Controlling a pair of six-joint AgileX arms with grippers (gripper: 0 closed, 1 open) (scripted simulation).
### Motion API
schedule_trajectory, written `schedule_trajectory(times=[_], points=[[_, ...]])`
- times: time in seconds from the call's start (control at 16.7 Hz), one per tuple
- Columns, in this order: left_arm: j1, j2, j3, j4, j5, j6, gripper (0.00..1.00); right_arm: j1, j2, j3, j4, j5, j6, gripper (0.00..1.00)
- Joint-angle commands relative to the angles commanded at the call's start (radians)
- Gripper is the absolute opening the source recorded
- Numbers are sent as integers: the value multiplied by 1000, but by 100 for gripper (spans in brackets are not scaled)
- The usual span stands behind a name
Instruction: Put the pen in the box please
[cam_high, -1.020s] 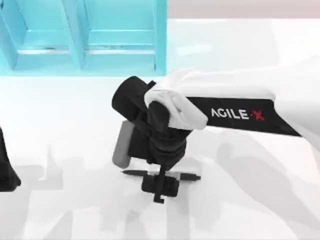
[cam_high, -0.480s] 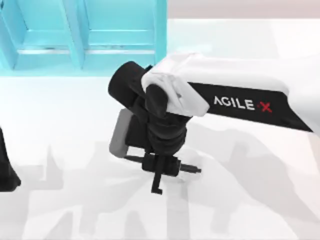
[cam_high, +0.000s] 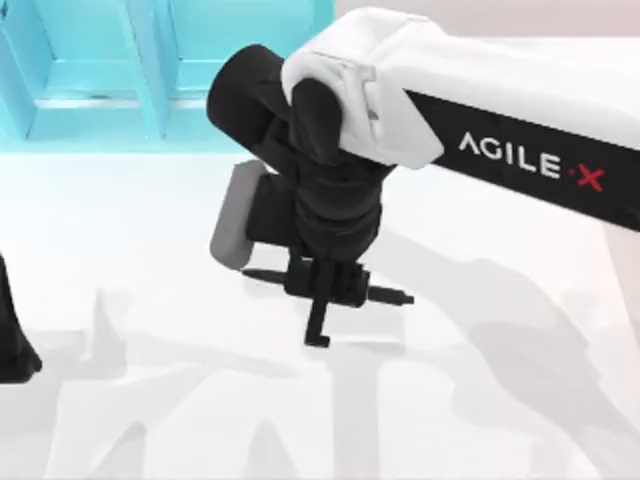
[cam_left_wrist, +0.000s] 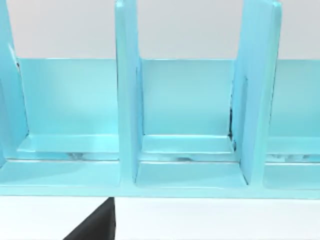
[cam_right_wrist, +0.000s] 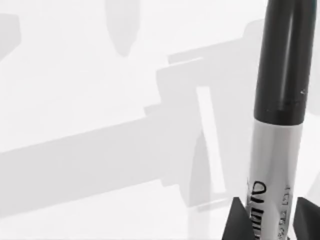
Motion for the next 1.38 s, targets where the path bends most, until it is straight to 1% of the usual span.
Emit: schedule_trajectory(times=[0.3,0.42,0.54,0.72,1.14,1.26,1.38], points=[[0,0,0,0,0,0,100,-12,7,4,-3,1,13,0],[0,0,0,0,0,0,100,-64,20,28,-26,3,67,0],[0,0,0,0,0,0,100,-154,40,67,-66,8,163,0],[0,0,0,0,0,0,100,-344,83,140,-156,17,385,0],[0,0,0,0,0,0,100,-861,192,329,-436,67,1113,0],[0,0,0,0,0,0,100,-993,216,372,-504,80,1299,0],[0,0,0,0,0,0,100,-1104,234,408,-559,88,1452,0]])
